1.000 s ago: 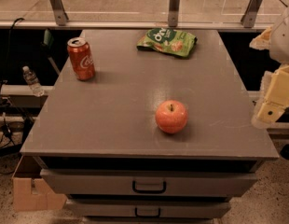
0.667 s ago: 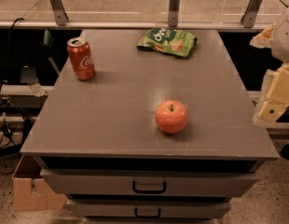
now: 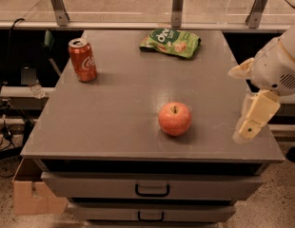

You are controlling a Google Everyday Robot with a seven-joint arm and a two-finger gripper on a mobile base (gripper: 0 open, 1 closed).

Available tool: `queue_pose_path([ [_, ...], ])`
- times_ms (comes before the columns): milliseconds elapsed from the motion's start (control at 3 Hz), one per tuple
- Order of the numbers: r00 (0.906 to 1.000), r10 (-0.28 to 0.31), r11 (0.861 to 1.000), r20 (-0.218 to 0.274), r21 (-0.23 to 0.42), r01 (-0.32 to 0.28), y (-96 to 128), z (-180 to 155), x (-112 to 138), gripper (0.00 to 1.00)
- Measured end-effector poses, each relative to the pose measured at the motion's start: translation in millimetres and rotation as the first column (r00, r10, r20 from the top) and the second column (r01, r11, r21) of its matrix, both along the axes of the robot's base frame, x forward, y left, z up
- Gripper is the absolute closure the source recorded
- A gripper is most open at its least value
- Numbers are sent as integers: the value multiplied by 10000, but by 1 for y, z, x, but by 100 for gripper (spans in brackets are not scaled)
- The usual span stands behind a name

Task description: Pick apple

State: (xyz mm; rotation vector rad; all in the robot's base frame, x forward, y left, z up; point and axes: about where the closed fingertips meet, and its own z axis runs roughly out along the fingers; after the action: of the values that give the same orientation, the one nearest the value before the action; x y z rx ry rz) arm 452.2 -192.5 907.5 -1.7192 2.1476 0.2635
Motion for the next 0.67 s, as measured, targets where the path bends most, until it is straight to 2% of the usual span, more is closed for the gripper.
queue_pose_path([
  [333,9965,584,9907,-593,1263,-506,30,-24,-2,0],
  [667,9896,1284,9647,-646,2395,-1095,61,-33,-5,0],
])
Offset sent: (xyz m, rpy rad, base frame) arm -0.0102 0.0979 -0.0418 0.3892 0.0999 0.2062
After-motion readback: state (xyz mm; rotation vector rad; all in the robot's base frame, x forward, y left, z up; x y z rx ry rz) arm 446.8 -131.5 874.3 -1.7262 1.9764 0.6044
